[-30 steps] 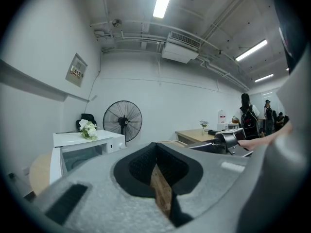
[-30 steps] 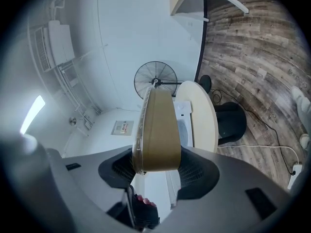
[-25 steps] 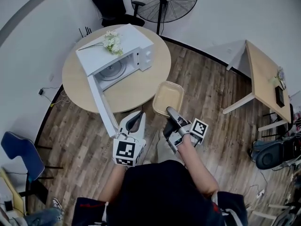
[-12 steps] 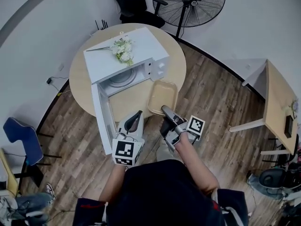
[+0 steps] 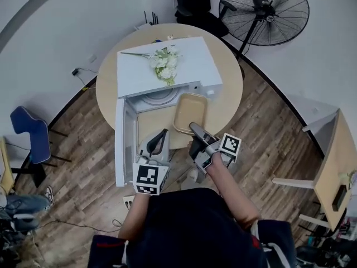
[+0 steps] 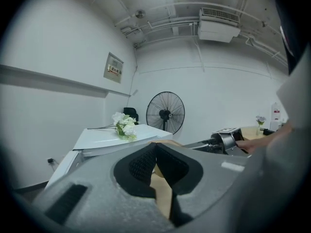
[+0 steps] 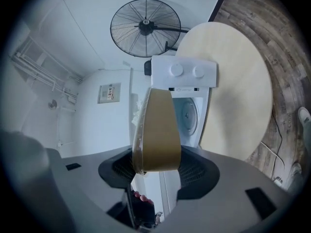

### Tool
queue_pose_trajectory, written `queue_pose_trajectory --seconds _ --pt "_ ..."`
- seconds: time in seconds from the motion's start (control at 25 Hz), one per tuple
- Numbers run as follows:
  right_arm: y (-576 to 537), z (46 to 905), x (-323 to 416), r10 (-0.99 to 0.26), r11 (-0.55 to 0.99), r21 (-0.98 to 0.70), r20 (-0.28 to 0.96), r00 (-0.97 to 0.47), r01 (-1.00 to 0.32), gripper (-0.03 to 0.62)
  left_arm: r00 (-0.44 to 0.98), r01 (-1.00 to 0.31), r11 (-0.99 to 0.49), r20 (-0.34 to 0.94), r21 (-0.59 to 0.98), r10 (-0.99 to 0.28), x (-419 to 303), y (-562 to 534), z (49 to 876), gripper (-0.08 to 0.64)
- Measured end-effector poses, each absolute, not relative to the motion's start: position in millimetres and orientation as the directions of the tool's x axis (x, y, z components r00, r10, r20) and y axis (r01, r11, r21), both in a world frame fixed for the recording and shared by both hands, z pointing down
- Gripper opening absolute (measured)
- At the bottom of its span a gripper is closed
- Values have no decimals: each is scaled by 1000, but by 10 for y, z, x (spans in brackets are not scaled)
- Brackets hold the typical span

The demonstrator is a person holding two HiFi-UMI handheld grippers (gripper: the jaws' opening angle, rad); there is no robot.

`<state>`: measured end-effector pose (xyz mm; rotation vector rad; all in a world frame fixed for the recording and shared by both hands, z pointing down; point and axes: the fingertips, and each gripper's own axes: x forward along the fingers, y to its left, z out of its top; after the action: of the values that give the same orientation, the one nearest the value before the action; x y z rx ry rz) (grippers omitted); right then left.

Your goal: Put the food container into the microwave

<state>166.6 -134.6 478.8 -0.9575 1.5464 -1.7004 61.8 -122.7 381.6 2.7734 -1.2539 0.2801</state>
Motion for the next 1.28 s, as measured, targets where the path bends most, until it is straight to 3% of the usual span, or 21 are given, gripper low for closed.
queue_pose_trajectory --seconds 0.48,1.28 --pt "-1680 5041 1444 -706 -139 -990 120 -698 -30 213 485 -866 -500 254 7 -837 465 -1393 4075 15" --pt "-2002 5634 1305 -668 -253 -966 220 -711 -61 213 545 -831 -548 329 94 -771 511 -1809 4555 15"
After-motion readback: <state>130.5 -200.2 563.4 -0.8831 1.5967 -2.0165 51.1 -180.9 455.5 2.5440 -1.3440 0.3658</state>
